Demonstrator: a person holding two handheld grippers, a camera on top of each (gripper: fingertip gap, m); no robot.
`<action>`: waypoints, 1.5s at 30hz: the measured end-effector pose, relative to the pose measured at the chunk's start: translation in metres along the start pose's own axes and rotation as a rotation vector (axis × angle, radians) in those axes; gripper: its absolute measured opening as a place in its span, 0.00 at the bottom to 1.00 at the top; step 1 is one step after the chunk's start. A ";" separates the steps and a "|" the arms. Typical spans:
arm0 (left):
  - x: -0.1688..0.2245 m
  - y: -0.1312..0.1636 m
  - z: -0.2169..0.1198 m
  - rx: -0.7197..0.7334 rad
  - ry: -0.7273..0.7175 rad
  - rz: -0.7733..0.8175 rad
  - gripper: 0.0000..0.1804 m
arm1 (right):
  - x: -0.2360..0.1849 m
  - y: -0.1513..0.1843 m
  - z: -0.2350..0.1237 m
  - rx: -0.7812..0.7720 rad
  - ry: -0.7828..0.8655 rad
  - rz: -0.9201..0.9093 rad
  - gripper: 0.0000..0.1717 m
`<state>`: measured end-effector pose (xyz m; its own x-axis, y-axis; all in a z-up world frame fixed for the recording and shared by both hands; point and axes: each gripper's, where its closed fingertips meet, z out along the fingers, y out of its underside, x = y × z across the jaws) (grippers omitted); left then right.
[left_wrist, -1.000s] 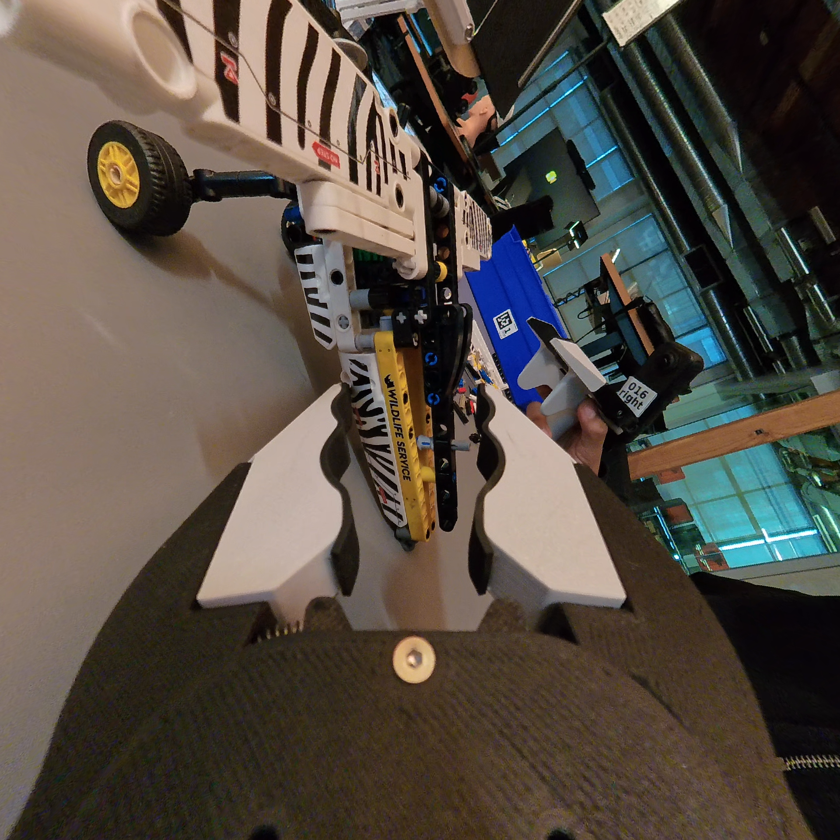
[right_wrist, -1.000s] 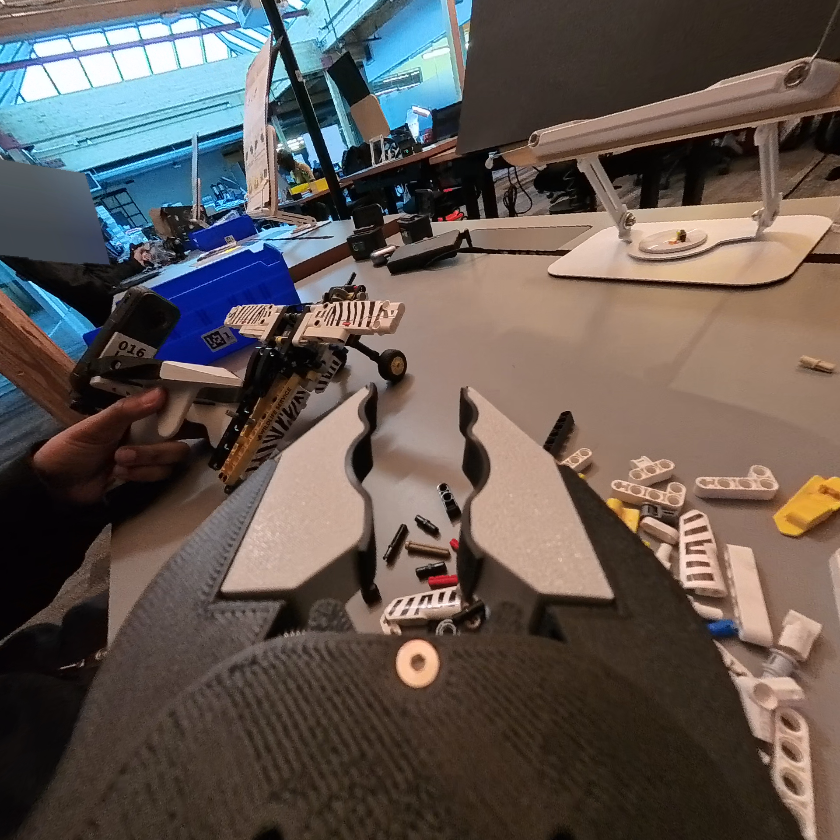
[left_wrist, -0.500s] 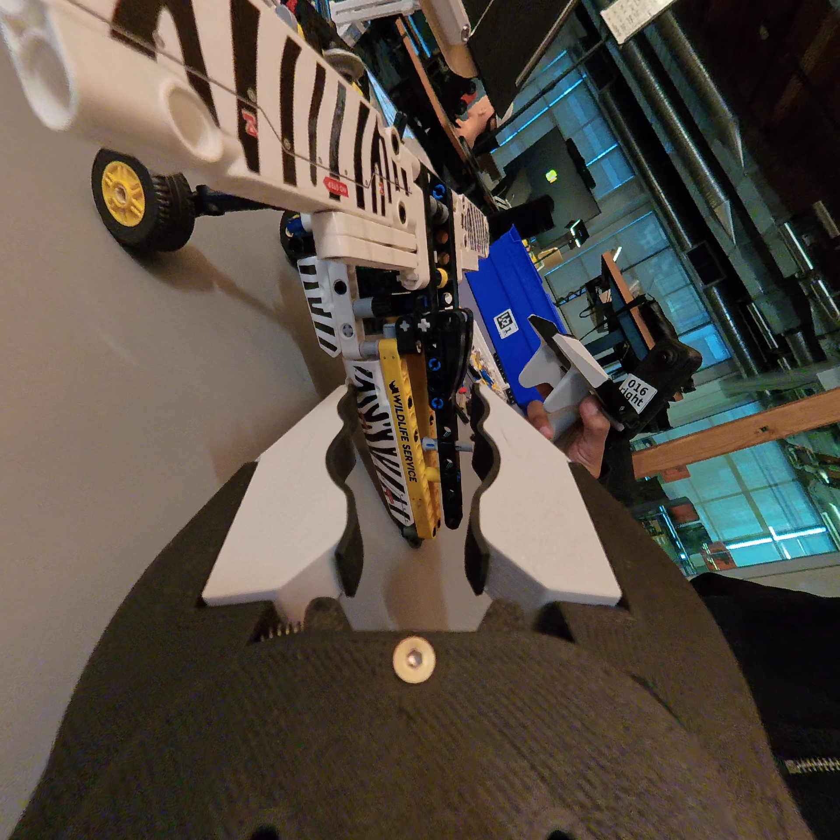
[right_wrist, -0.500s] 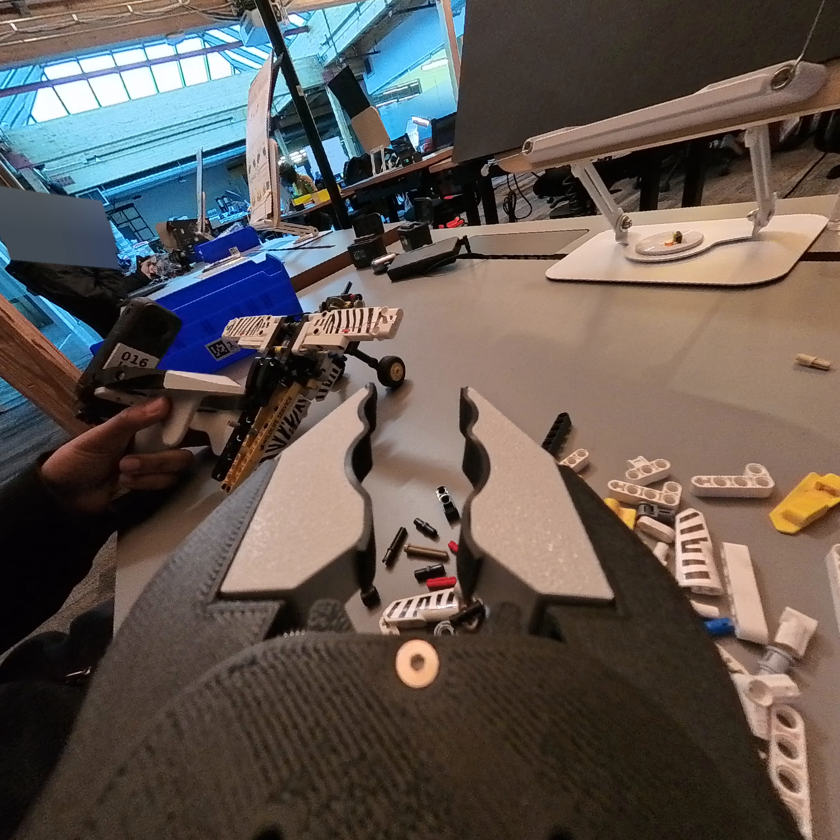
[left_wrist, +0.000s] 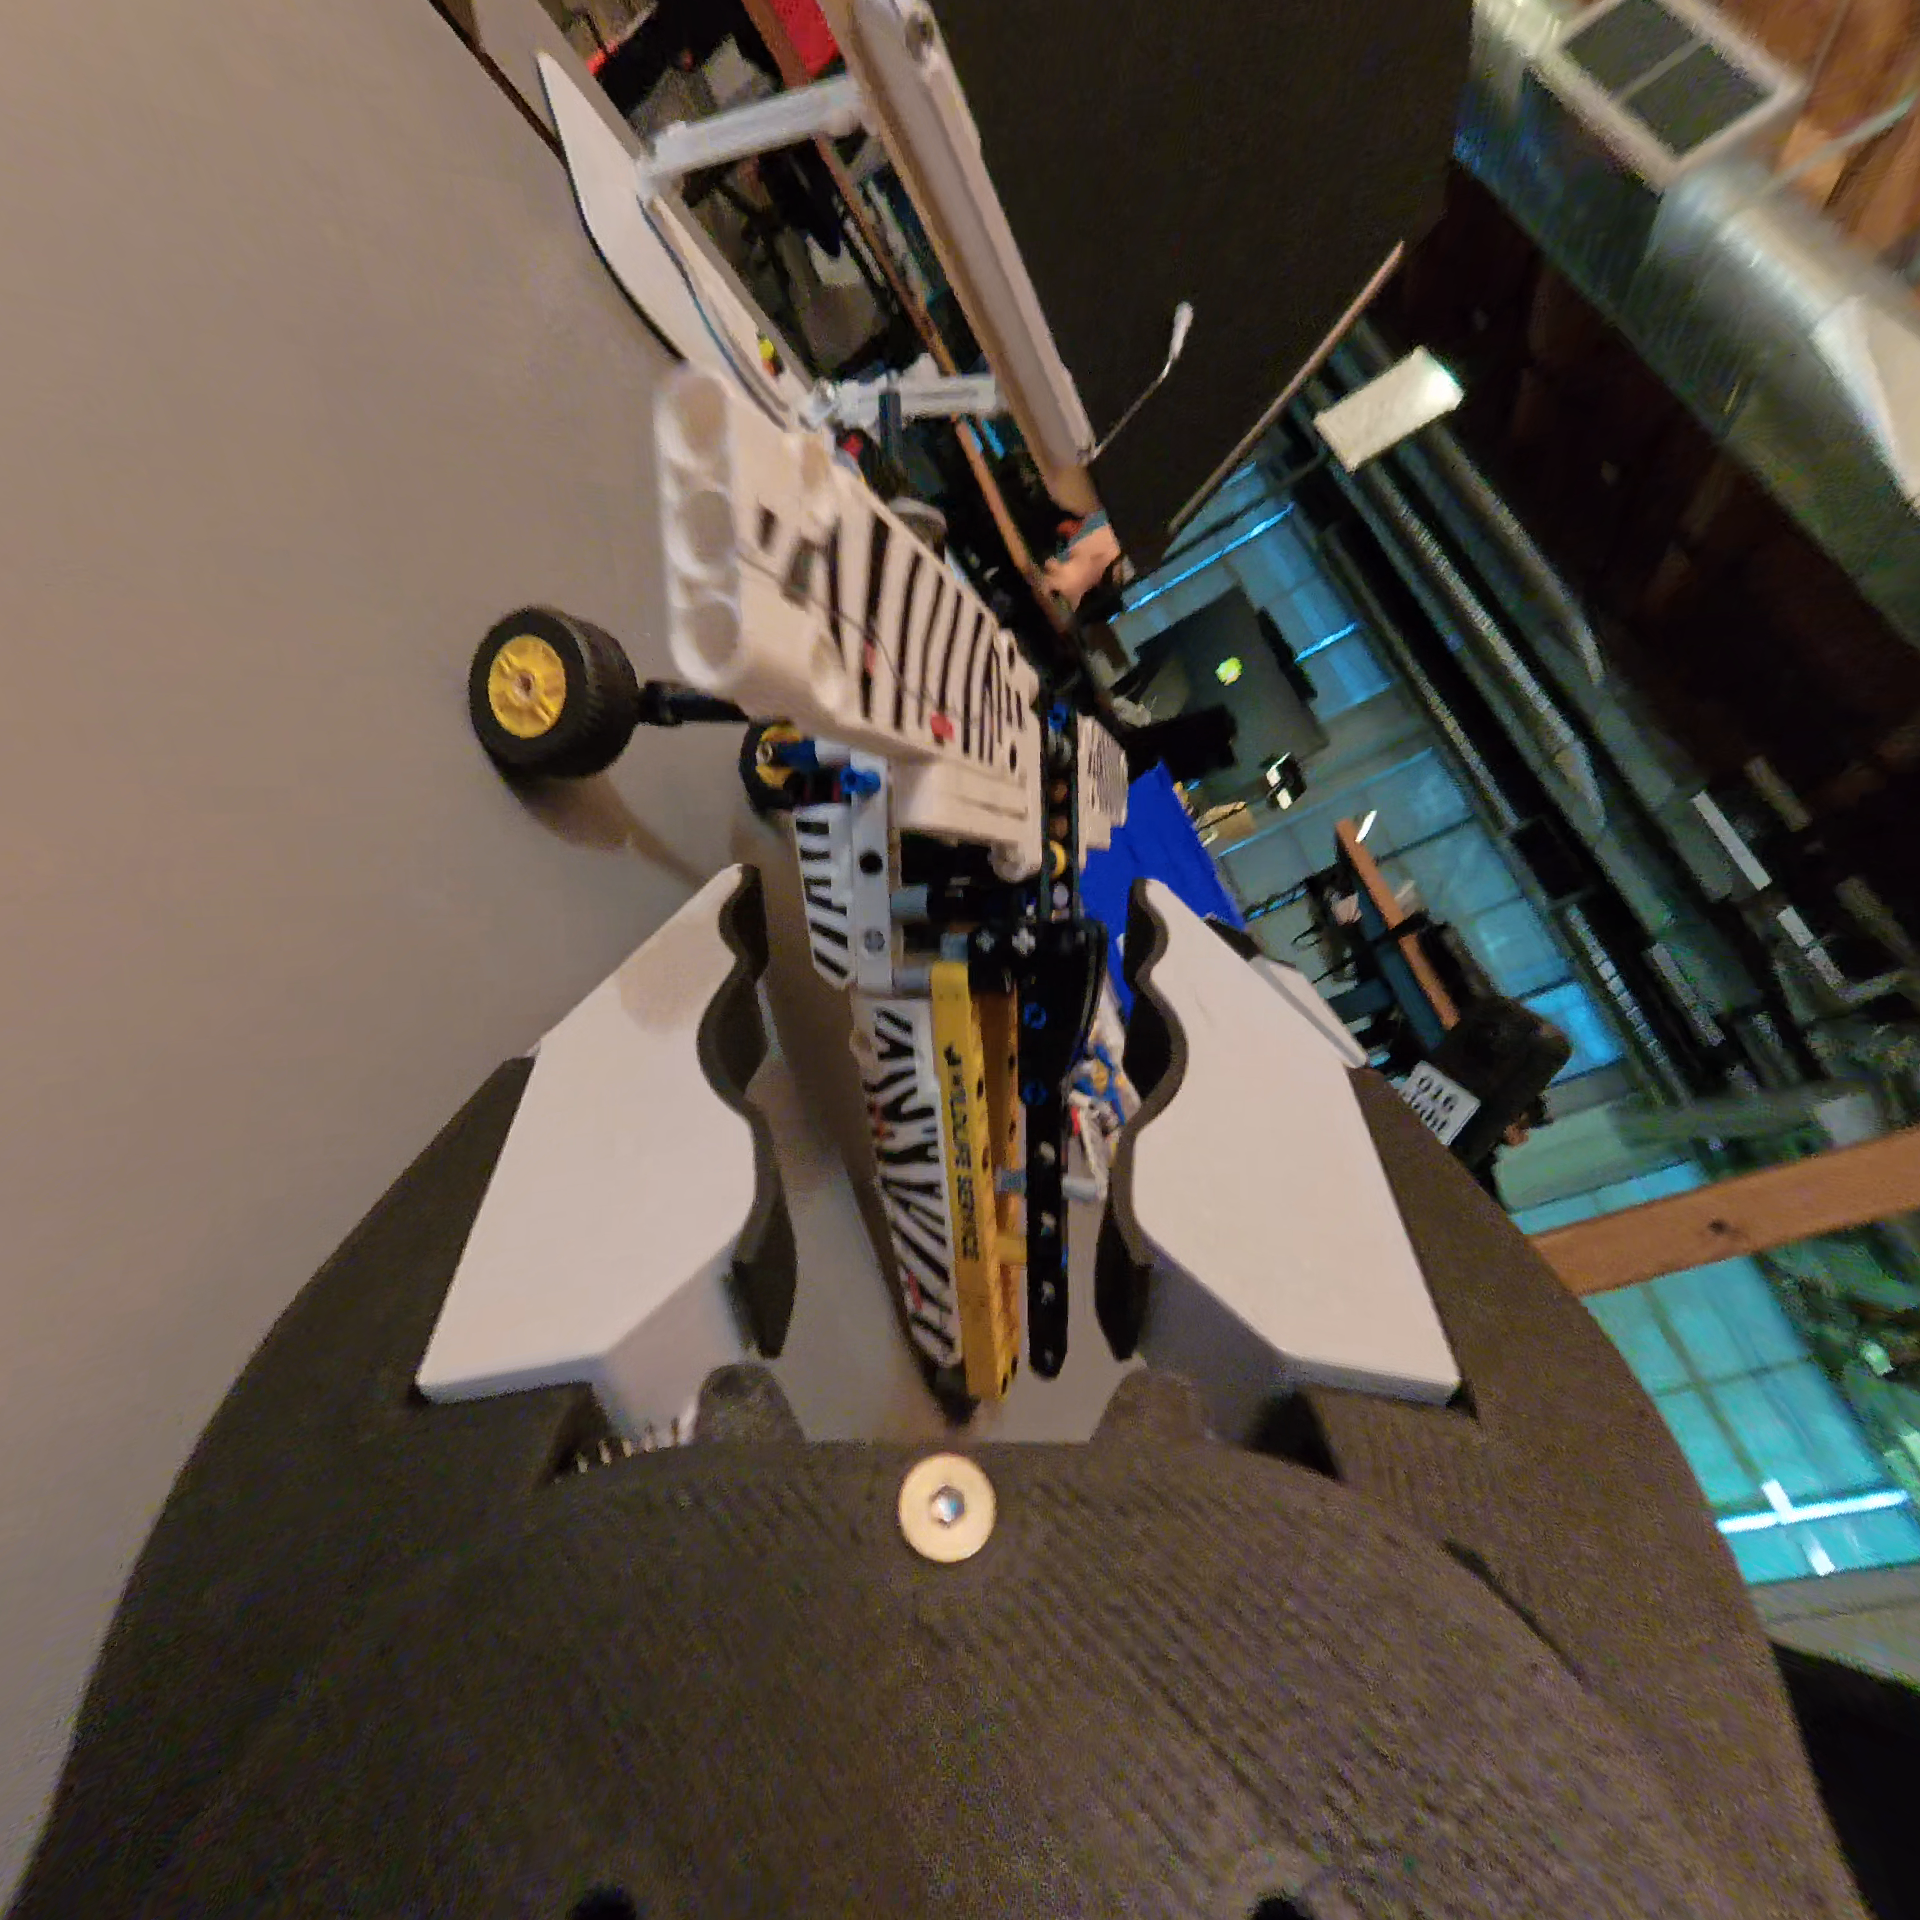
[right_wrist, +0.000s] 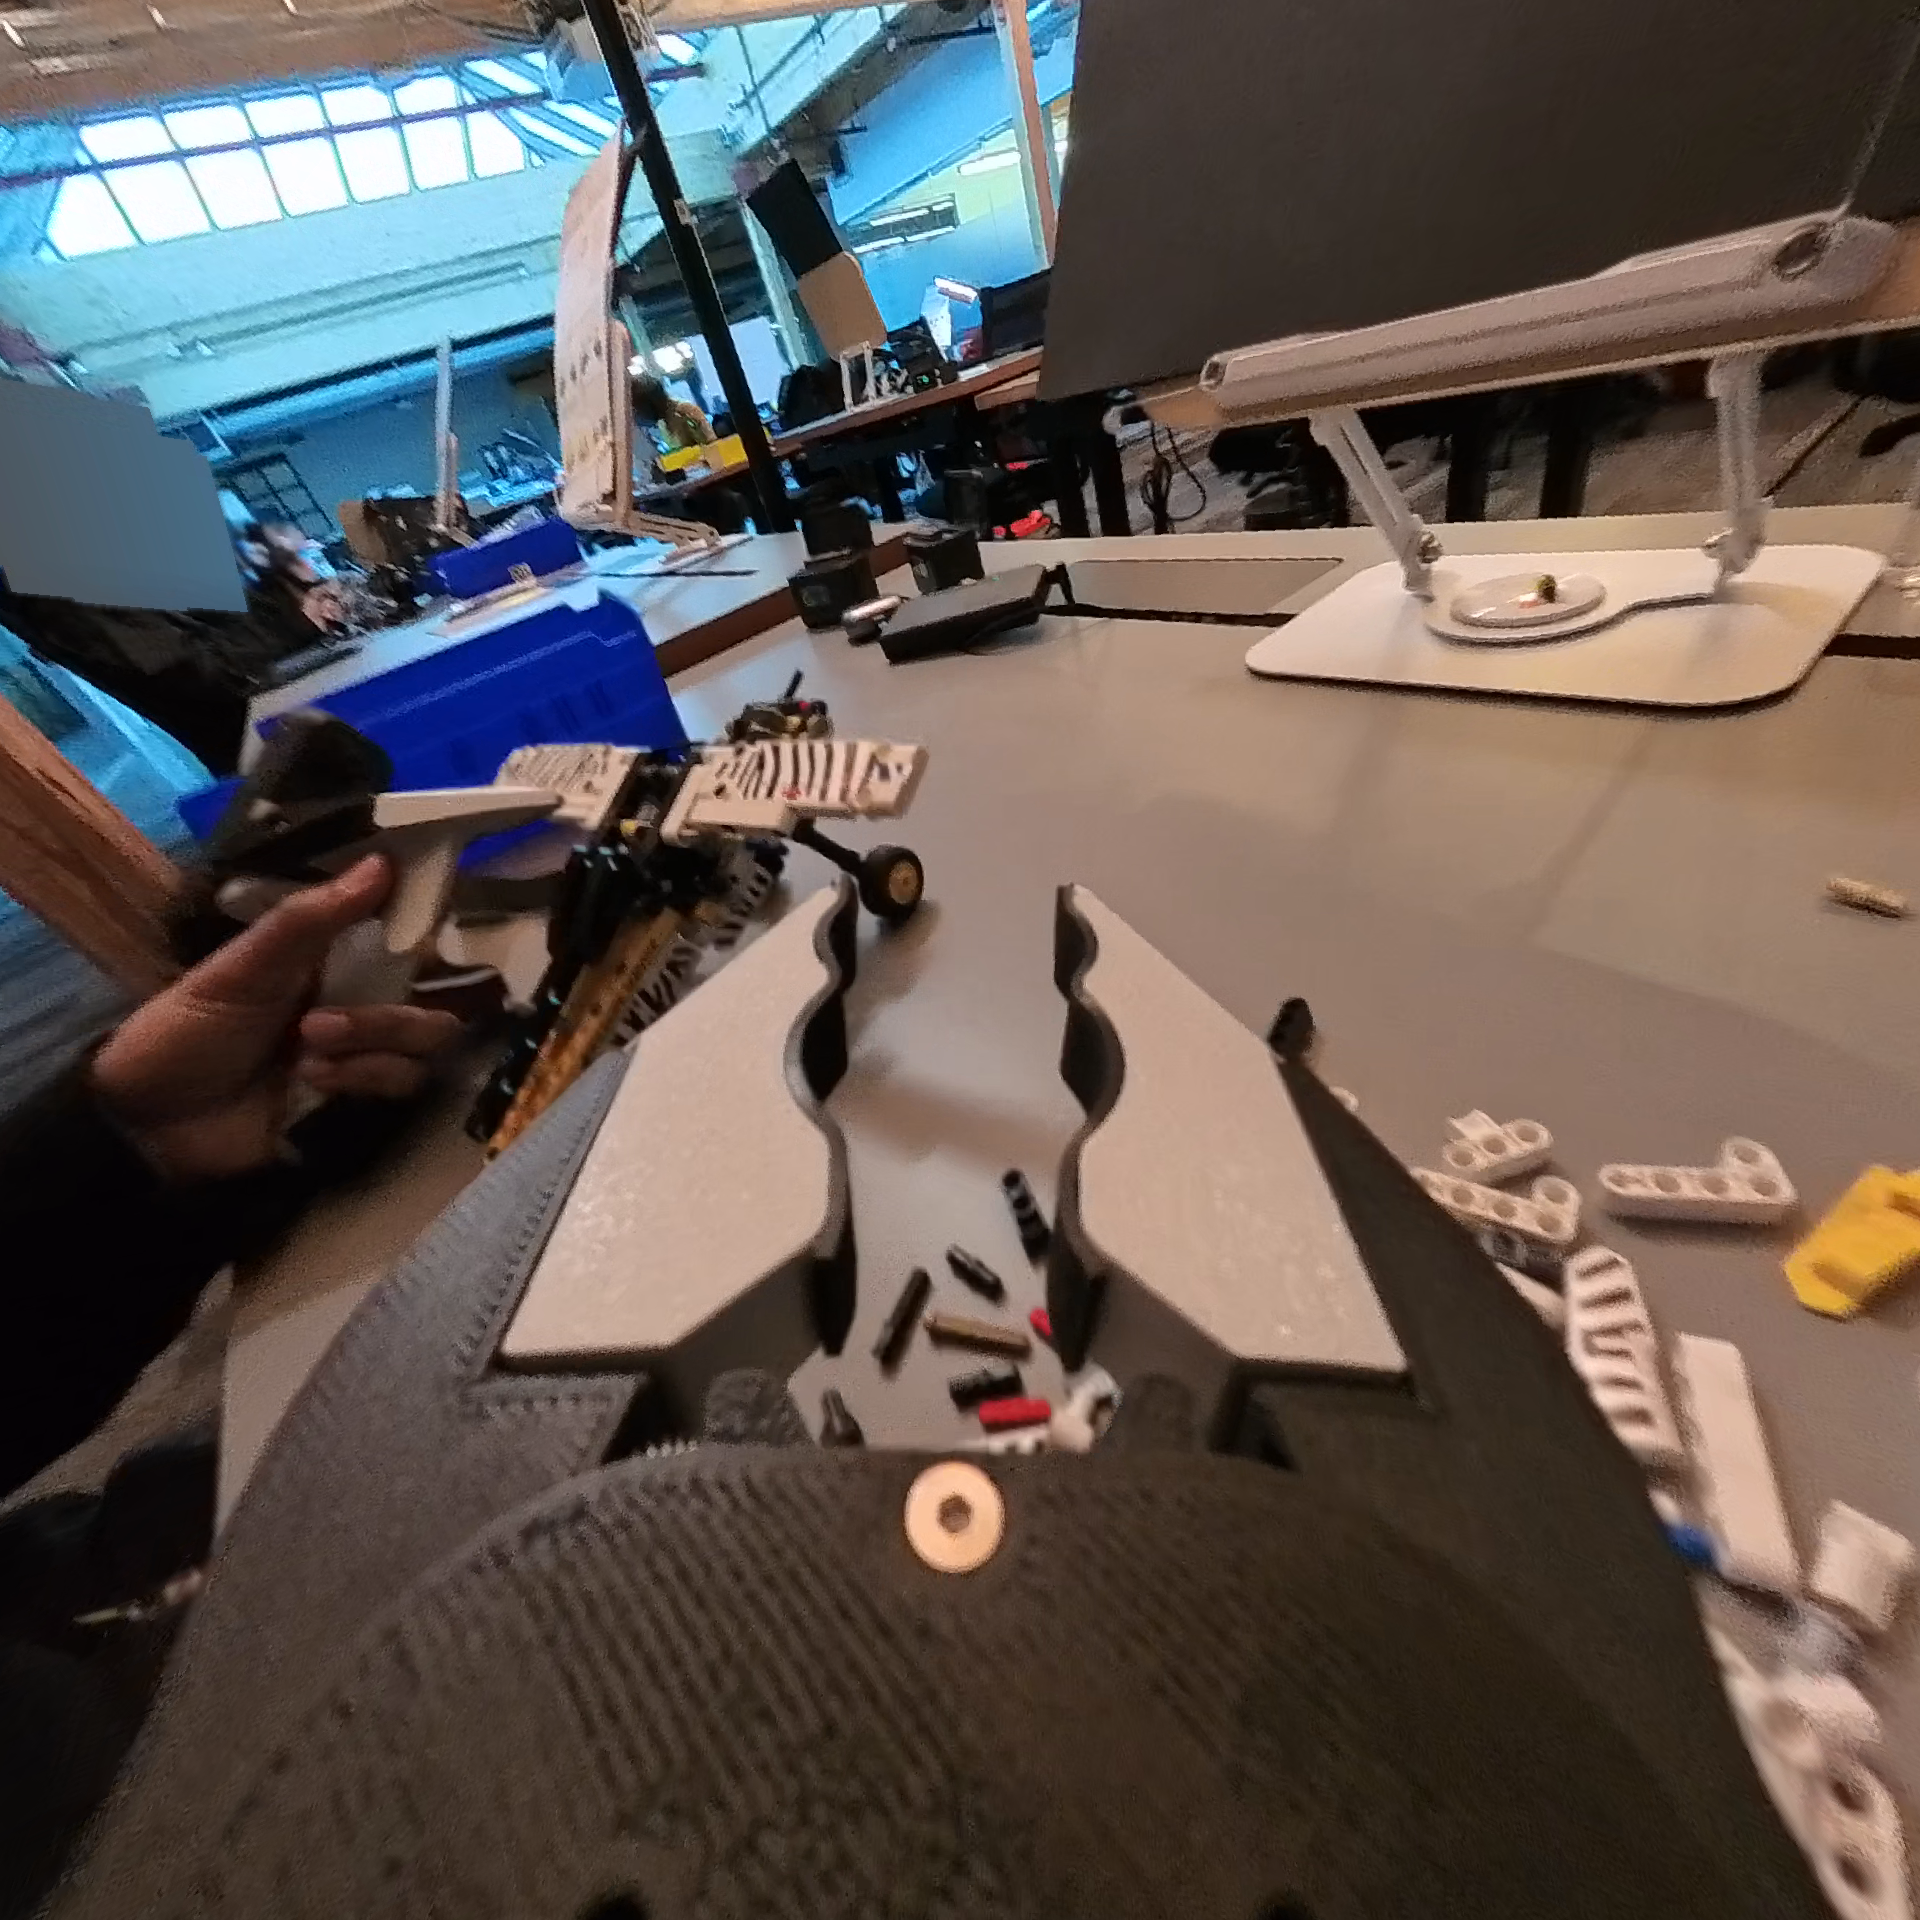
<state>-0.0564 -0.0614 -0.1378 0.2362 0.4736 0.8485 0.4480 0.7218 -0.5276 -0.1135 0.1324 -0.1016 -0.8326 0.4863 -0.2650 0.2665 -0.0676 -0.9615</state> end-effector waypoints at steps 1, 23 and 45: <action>-0.001 -0.005 0.003 0.016 0.013 -0.035 0.38 | -0.001 -0.003 0.005 0.002 -0.009 0.018 0.22; 0.004 -0.031 0.022 0.030 0.202 -0.089 0.12 | -0.030 0.000 0.104 -0.179 -0.481 0.424 0.22; 0.008 -0.030 0.021 0.060 0.201 -0.095 0.10 | -0.045 0.013 0.108 -0.208 -0.616 0.781 0.03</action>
<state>-0.0863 -0.0681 -0.1158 0.3650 0.2961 0.8827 0.4259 0.7900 -0.4411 -0.1249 0.0158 -0.1104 -0.4793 -0.1661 -0.8618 0.8733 0.0072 -0.4871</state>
